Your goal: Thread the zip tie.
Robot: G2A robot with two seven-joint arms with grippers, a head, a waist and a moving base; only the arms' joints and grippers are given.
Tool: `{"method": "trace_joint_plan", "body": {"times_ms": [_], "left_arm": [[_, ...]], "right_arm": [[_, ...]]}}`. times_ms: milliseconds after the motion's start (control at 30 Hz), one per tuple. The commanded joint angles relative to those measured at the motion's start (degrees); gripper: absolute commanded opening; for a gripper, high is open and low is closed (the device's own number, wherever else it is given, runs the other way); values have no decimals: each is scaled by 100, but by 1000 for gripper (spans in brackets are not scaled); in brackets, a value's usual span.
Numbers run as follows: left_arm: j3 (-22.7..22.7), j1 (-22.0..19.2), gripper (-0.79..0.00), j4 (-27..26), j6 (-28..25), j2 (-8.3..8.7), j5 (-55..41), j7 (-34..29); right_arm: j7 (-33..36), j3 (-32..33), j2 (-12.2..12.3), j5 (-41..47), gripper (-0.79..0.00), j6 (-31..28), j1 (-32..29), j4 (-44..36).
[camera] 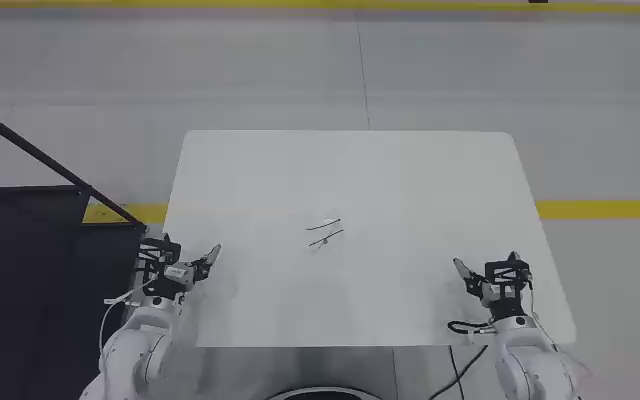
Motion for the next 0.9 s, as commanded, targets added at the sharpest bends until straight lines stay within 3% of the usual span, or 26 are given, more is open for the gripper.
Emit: {"method": "trace_joint_plan", "body": {"times_ms": [0,267,400,600,867], "left_arm": [[0,0,0,0,0,0,0,0],[0,0,0,0,0,0,0,0],[-90,16,0,-123,-300,19,114,244],[-265,-32,0,-411,-936,51,-63,96],[-398,-235,0,-353,-1768,80,-568,76]], "right_arm": [[0,0,0,0,0,0,0,0],[0,0,0,0,0,0,0,0],[-28,-18,-1,7,0,-105,40,-68],[45,26,40,74,0,-1047,235,-260],[925,-265,83,574,0,-2415,855,-504]]}}
